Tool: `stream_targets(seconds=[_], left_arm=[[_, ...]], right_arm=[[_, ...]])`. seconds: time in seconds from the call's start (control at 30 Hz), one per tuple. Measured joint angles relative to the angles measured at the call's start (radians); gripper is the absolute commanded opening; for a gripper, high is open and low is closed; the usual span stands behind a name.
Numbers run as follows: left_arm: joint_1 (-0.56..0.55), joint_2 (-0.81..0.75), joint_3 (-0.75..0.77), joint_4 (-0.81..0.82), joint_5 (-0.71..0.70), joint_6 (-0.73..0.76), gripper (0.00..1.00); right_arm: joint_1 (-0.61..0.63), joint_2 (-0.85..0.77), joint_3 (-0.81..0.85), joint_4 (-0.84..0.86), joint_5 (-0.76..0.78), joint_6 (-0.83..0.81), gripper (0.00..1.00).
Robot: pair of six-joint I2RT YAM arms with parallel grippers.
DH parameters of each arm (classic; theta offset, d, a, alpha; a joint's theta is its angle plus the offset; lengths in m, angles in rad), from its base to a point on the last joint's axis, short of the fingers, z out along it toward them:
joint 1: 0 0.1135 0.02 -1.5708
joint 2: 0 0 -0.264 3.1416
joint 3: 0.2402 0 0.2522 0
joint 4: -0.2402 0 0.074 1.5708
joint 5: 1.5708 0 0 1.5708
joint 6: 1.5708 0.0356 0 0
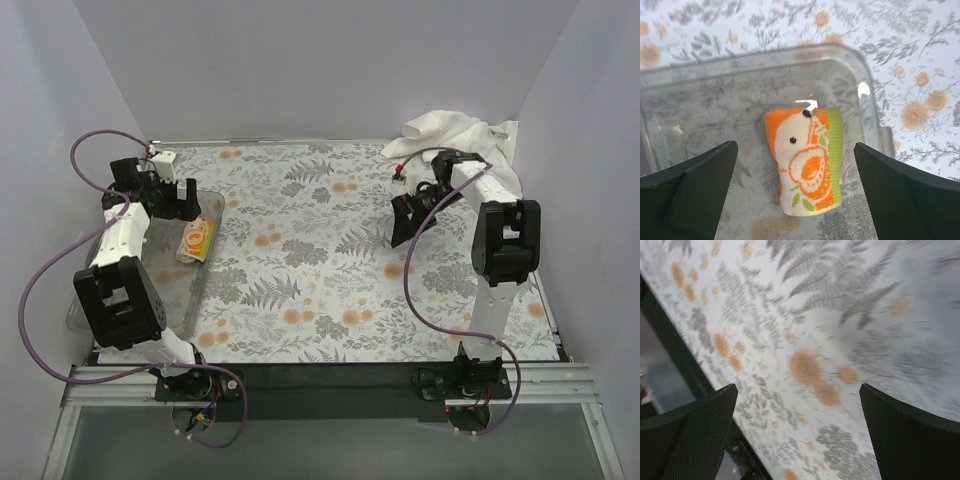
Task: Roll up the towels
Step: Place the rolled towel into the container, then move the towel to the center of the board
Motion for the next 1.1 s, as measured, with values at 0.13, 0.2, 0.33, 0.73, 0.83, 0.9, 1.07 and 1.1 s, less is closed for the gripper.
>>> stream_targets(seconds=[0.13, 0.2, 0.33, 0.73, 0.83, 0.9, 1.07, 1.1], left_arm=[[-0.061, -0.045, 0.043, 0.003, -0.004, 0.063, 0.98], [-0.121, -0.084, 0.063, 0.008, -0.008, 0.101, 0.98], [-0.231, -0.138, 0.09, 0.023, -0.014, 0.159, 0.98], [-0.266, -0.103, 0.166, 0.008, -0.047, 0.179, 0.98], [-0.267, -0.101, 0.169, -0.011, -0.052, 0.173, 0.98], [-0.269, -0.101, 0.171, -0.023, -0.053, 0.172, 0.98], [-0.273, -0.101, 0.171, -0.049, -0.061, 0.177, 0.98], [-0.273, -0.101, 0.171, -0.053, -0.064, 0.179, 0.98]], right_arm=[[-0.053, -0.002, 0.165, 0.125, 0.147, 0.082, 0.91], [-0.069, -0.003, 0.219, 0.199, 0.245, 0.123, 0.86], [-0.075, 0.031, 0.345, 0.334, 0.472, 0.193, 0.8], [-0.143, 0.367, 0.581, 0.589, 0.813, 0.165, 0.91], [-0.161, 0.406, 0.581, 0.62, 0.838, 0.146, 0.82], [-0.168, 0.419, 0.581, 0.649, 0.852, 0.133, 0.74], [-0.165, 0.444, 0.591, 0.719, 0.872, 0.082, 0.37], [-0.164, 0.452, 0.593, 0.731, 0.874, 0.07, 0.23]])
